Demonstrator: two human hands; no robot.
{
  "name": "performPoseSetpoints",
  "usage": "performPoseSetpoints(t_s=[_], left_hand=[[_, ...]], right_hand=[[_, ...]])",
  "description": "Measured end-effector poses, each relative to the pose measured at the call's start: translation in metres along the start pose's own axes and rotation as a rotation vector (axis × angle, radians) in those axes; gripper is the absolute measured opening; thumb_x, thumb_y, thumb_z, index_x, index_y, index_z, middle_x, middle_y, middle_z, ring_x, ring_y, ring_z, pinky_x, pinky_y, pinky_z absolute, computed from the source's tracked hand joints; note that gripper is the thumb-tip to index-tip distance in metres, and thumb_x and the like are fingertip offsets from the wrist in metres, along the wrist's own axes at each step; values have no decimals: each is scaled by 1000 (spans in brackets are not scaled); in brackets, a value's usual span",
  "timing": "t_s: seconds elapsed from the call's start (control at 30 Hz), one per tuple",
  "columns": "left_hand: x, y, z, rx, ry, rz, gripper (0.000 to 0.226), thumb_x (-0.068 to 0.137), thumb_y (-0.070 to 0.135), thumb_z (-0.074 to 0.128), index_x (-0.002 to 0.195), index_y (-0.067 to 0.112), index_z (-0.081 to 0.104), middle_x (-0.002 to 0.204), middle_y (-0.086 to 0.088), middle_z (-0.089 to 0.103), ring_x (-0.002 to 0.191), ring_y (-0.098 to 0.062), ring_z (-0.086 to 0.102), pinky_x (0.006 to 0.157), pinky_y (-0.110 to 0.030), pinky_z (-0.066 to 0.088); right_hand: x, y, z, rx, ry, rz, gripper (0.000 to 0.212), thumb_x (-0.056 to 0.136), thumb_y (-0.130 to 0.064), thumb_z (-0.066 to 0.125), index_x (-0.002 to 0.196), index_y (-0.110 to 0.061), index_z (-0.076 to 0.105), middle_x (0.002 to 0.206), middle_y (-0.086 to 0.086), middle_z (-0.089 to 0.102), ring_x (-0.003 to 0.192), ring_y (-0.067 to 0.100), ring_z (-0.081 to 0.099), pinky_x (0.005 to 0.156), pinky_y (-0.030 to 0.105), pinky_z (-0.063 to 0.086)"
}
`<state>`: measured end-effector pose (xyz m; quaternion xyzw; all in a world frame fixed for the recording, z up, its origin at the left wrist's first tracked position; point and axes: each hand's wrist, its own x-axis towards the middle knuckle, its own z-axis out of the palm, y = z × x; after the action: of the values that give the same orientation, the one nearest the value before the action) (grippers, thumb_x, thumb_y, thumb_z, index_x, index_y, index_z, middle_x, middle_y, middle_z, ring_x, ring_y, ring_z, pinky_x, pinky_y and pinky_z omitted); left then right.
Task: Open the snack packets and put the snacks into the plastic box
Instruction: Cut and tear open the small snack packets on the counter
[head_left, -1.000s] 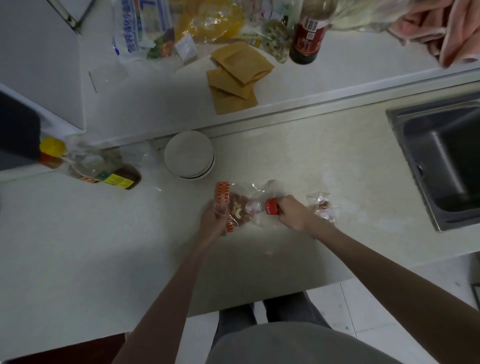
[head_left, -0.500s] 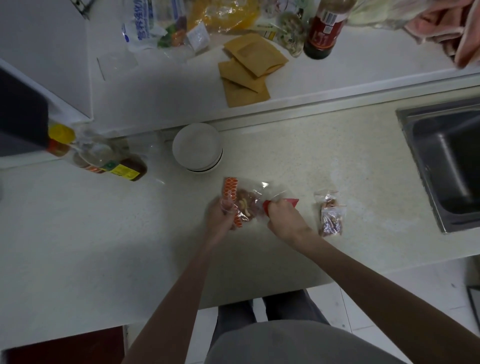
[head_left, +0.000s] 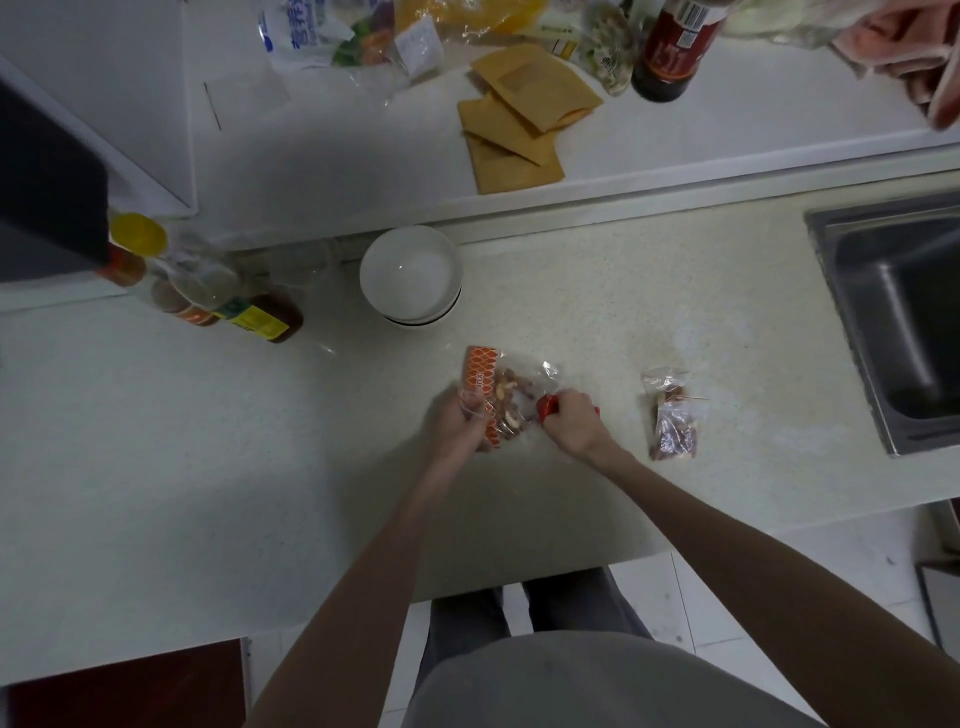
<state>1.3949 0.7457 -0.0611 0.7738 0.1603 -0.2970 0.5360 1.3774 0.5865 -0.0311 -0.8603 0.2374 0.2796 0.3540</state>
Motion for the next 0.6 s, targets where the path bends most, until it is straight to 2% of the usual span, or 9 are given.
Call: performPoseSetpoints(t_s=[0.13, 0.2, 0.3, 0.47, 0.53, 0.6], left_hand=[[-2, 1, -1, -7, -16, -10, 17, 97, 13, 54, 112, 8, 59, 99, -10, 69, 77, -25, 70, 54, -28, 57], [-2, 0, -2, 16, -33, -7, 20, 98, 15, 52, 115, 8, 59, 101, -10, 69, 77, -24, 70, 56, -29, 58], [-2, 0, -7, 31, -77, -20, 21, 99, 16, 52, 116, 6, 58, 102, -12, 69, 77, -28, 70, 62, -37, 59], [-2, -3, -11, -11, -112, -36, 22, 99, 16, 52, 116, 2, 56, 103, -17, 68, 68, -23, 65, 54, -30, 55], [-2, -4, -10, -16, -134, -34, 16, 98, 15, 54, 110, 6, 58, 99, -14, 69, 69, -23, 66, 57, -34, 55], [-2, -6, -11, -37, -134, -36, 7, 97, 12, 55, 103, 13, 59, 89, -7, 69, 62, -16, 66, 53, -32, 55]], right_hand=[[1, -3, 9, 167, 62, 82, 38, 79, 2, 45, 50, -21, 55, 47, -3, 51, 43, 10, 47, 45, 23, 39], [2, -4, 13, 253, 69, 122, 36, 78, 2, 45, 53, -20, 59, 48, -1, 53, 43, 11, 48, 44, 24, 38], [5, -1, 18, 342, 48, 188, 32, 82, -3, 49, 54, -15, 59, 50, 2, 52, 45, 14, 47, 45, 26, 36], [9, 3, 26, 461, 80, 296, 33, 84, -12, 55, 51, -12, 59, 54, 9, 52, 47, 17, 46, 52, 31, 38], [10, 4, 29, 489, 98, 302, 30, 86, -11, 54, 57, -8, 62, 56, 11, 53, 49, 18, 47, 53, 32, 38], [12, 6, 29, 528, 84, 302, 21, 87, -5, 52, 78, 4, 69, 66, 13, 55, 58, 21, 49, 54, 32, 37]])
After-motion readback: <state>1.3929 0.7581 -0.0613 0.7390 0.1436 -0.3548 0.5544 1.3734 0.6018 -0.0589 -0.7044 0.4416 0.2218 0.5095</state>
